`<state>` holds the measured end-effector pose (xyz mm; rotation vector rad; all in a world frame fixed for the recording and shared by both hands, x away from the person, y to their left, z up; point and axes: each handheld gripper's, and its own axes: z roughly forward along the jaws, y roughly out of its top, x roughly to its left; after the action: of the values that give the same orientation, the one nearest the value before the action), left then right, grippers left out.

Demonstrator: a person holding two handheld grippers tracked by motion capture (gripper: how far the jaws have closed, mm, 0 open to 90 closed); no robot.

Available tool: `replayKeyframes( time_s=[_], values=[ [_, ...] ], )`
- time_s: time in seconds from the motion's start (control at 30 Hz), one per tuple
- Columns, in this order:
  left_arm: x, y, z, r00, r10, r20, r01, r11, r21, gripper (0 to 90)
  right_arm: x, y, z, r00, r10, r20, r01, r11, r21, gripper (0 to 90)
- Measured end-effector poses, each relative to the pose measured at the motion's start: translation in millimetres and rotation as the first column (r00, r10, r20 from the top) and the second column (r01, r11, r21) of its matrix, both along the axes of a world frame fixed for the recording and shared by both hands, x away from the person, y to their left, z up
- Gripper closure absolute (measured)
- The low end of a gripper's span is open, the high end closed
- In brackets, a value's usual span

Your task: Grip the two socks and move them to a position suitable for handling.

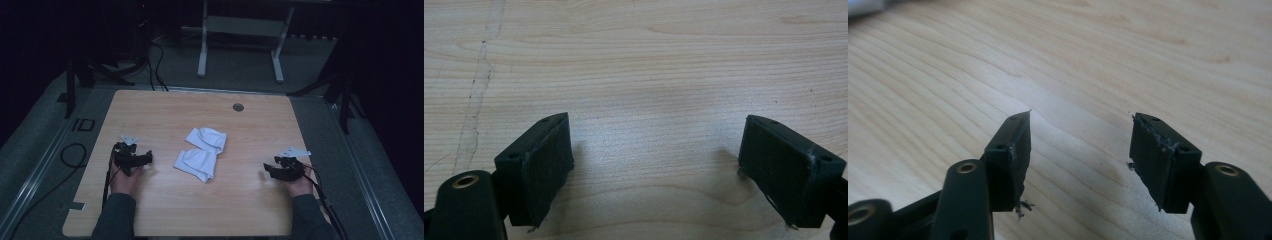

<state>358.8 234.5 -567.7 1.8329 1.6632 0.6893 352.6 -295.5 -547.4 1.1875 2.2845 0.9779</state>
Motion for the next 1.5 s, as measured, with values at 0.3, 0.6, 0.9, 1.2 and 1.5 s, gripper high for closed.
replayKeyframes(
  time_s=[0.3,0.6,0.9,1.2,1.5],
  values=[
    [-0.1,-0.1,0.0,1.0,0.0,0.0,0.0,1.0,-0.001,14.1,-12.0,5.6,19.7,0.9993,0.031,0.021,-0.03,0.999,-0.039,44.8],
    [-0.2,-0.3,0.0,1.0,0.0,0.0,0.0,1.0,-0.001,14.1,-17.4,11.8,23.7,0.997,0.078,0.006,-0.077,0.995,-0.064,46.0],
    [-0.2,-0.3,-0.1,1.0,0.001,0.001,-0.001,1.0,-0.002,14.1,-21.4,26.0,32.9,0.9904,0.138,0.004,-0.137,0.984,-0.112,47.7],
    [-0.3,-0.3,0.0,1.0,0.0,-0.001,0.0,1.0,-0.001,14.1,-22.4,47.9,40.4,0.9777,0.21,-0.015,-0.21,0.97,-0.12,52.8],
    [-0.3,-0.2,0.0,1.0,0.0,-0.001,0.0,1.0,-0.001,14.1,-20.0,75.6,44.9,0.9642,0.264,-0.023,-0.265,0.956,-0.126,56.5]
  ],
)
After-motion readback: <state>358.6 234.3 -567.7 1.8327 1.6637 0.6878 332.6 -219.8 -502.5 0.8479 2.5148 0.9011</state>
